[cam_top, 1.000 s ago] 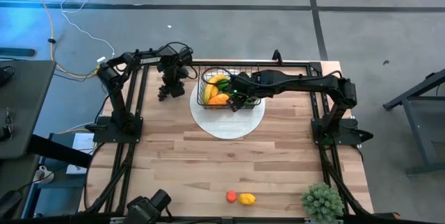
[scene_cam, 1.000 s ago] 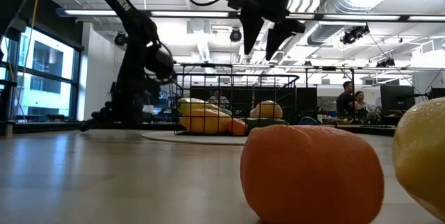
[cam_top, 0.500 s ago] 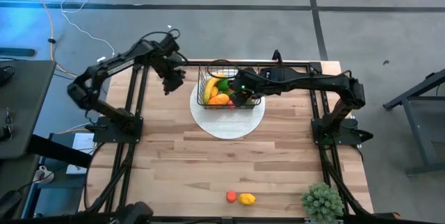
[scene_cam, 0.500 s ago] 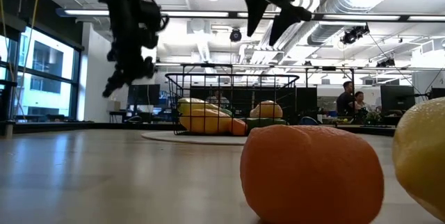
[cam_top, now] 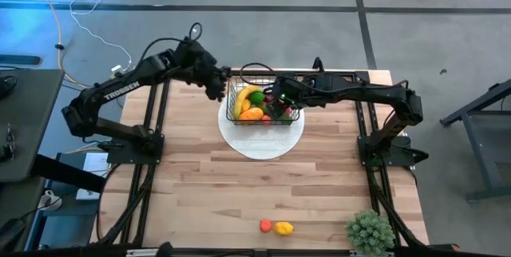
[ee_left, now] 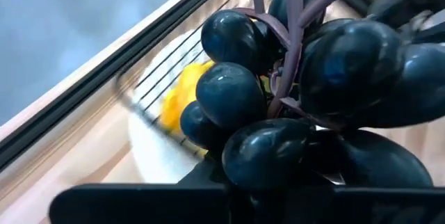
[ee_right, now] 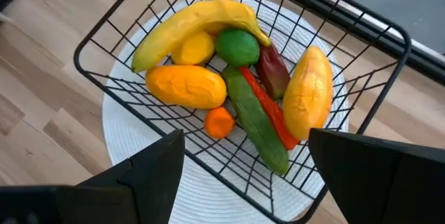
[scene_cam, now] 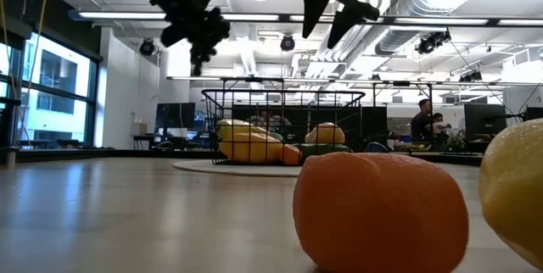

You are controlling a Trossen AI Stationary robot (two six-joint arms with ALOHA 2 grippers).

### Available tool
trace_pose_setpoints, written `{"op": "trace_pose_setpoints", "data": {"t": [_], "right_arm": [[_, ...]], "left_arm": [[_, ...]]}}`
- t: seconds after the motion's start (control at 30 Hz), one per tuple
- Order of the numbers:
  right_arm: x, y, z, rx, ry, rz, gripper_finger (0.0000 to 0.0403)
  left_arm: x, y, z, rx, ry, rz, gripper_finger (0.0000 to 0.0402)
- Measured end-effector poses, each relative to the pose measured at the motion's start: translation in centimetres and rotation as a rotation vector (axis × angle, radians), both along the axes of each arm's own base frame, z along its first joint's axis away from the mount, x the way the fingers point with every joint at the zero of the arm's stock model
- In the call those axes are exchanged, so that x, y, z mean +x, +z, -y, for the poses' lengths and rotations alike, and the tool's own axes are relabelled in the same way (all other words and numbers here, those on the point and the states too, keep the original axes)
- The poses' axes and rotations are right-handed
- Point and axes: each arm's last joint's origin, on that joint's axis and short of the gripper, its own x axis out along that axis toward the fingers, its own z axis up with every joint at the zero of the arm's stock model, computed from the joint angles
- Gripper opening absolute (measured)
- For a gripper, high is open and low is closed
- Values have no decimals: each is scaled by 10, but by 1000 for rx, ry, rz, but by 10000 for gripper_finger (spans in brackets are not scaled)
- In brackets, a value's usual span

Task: Build produce basket
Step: Put the black grapes into the black wire basket, then put the yellow lemon into the black wire basket

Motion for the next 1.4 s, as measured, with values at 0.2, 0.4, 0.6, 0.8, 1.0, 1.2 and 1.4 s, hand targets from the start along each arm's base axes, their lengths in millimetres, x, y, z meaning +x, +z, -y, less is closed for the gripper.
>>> {"op": "trace_pose_setpoints", "data": {"t": [0.2, 0.4, 0.6, 0.8, 1.0, 1.2, 1.4], "right_arm": [[-2, 0, 9, -40, 16, -27, 287], [-5, 0, 20, -65, 43, -70, 287], [-9, -1, 28, -68, 78, -108, 287], [-12, -2, 34, -82, 101, -141, 287], [-21, 4, 35, -97, 87, -164, 287], [-33, 15, 34, -130, 67, -155, 287], [-42, 23, 31, -134, 62, -142, 287]], "left_arm": [[28, 2, 12, -12, -15, 106, 6], [49, -8, 15, -47, 76, 120, 9], [60, -23, 10, -128, 173, 98, 33], [68, -39, 4, -172, 203, 56, 65], [77, -56, -2, -202, 211, 8, 108], [80, -66, -8, -227, 241, -2, 151], [70, -62, -21, -247, 288, 31, 169]]}}
